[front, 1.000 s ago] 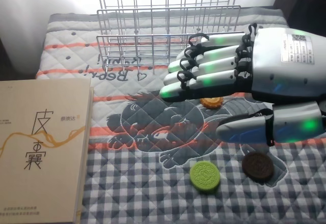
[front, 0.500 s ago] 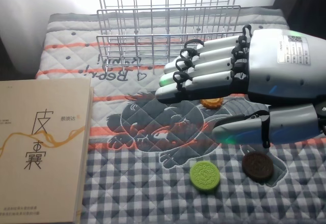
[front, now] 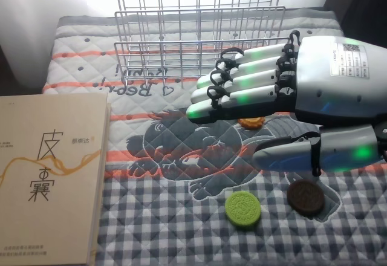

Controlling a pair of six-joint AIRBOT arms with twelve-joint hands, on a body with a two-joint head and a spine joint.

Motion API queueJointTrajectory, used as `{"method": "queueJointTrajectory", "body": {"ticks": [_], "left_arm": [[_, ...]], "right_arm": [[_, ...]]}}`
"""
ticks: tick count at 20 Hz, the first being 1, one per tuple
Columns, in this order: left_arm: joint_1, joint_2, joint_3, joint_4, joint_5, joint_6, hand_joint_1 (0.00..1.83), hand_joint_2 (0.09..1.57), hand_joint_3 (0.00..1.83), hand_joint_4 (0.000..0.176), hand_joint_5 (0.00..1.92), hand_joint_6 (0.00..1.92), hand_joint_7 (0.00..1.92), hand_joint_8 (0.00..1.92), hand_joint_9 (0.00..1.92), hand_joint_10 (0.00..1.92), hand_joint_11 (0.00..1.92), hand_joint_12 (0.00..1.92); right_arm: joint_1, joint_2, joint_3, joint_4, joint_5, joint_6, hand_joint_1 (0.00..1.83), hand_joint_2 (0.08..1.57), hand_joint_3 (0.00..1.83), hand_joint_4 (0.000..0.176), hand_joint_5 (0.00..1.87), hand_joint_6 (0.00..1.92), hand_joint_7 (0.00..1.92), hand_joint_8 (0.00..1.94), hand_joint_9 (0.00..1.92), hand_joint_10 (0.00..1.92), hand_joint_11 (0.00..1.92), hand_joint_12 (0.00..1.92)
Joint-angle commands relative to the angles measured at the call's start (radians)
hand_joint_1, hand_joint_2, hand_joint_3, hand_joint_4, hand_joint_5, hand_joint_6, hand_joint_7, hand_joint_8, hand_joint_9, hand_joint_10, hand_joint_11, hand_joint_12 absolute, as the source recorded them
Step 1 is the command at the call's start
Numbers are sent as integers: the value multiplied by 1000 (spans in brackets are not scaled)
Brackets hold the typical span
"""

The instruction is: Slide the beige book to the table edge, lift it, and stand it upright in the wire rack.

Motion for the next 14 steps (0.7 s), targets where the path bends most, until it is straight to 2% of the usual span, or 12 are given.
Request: {"method": "queueJointTrajectory", "body": {"ticks": [1, 2, 3, 4, 5, 6, 7, 9, 10, 11, 12, 14], "left_arm": [[-12, 1, 9, -1, -86, -9, 0, 1021, 1, 63, 424, 1, 407, 1, 369, 0, 0, 1043], [-19, 1, 12, 4, -80, -9, 0, 1020, 0, 59, 426, 1, 404, 0, 369, 1, 0, 1034], [-25, 0, 14, 10, -75, -9, 0, 1009, 0, 73, 421, 0, 403, 0, 380, 4, 0, 1064], [-32, 0, 17, 16, -68, -9, 0, 1003, 0, 75, 420, 0, 412, 2, 380, 2, 0, 1044], [-39, 0, 20, 24, -61, -9, 0, 1000, 0, 86, 426, 2, 412, 1, 383, 4, 0, 1041], [-48, 0, 24, 31, -53, -9, 0, 1011, 2, 79, 435, 6, 417, 3, 383, 3, 0, 1039], [-54, 0, 26, 38, -45, -9, 0, 1036, 6, 49, 467, 9, 432, 5, 383, 2, 0, 1017], [-58, -1, 28, 39, -42, -9, 30, 1077, 7, 15, 504, 7, 447, 4, 382, 2, 0, 964], [-58, -1, 29, 39, -41, -9, 85, 1103, 7, 0, 531, 8, 459, 4, 369, 1, 0, 837], [-58, -1, 30, 39, -38, -9, 98, 1113, 2, 0, 549, 3, 475, 2, 388, 3, 0, 845], [-58, -2, 31, 39, -34, -9, 158, 1123, 1, 0, 565, 1, 528, 3, 462, 11, 78, 858], [-58, -2, 32, 39, -31, -9, 233, 1140, 4, 0, 582, 4, 562, 8, 477, 7, 70, 841]], "right_arm": [[7, -5, -1, 61, 95, 2, 204, 1482, 0, 0, 330, 1, 366, 2, 323, 1, 255, 451], [7, -5, -1, 61, 95, 2, 200, 1485, 2, 0, 330, 1, 363, 0, 329, 4, 274, 462], [7, -6, -1, 62, 95, 2, 199, 1484, 1, 0, 335, 3, 367, 2, 338, 7, 282, 468], [7, -7, 0, 62, 95, 2, 190, 1484, 0, 0, 325, 0, 367, 0, 345, 1, 281, 535], [6, -8, 0, 62, 95, 2, 199, 1483, 0, 0, 322, 0, 353, 0, 334, 0, 241, 587], [6, -8, 0, 62, 95, 2, 202, 1481, 0, 0, 322, 0, 349, 0, 330, 0, 237, 600], [6, -9, 1, 62, 95, 2, 201, 1479, 0, 0, 324, 1, 358, 4, 328, 0, 230, 600], [4, -11, 1, 62, 95, 2, 201, 1479, 0, 0, 324, 0, 359, 4, 322, 0, 222, 595], [4, -11, 1, 62, 95, 2, 201, 1480, 0, 0, 320, 0, 356, 2, 320, 0, 236, 601], [3, -11, 1, 62, 95, 2, 201, 1481, 0, 0, 311, 0, 349, 0, 313, 0, 219, 593], [3, -11, 1, 62, 95, 2, 201, 1482, 1, 0, 314, 2, 347, 0, 314, 1, 204, 586], [2, -10, 0, 62, 95, 2, 203, 1480, 0, 0, 318, 3, 350, 2, 323, 4, 239, 597]]}}
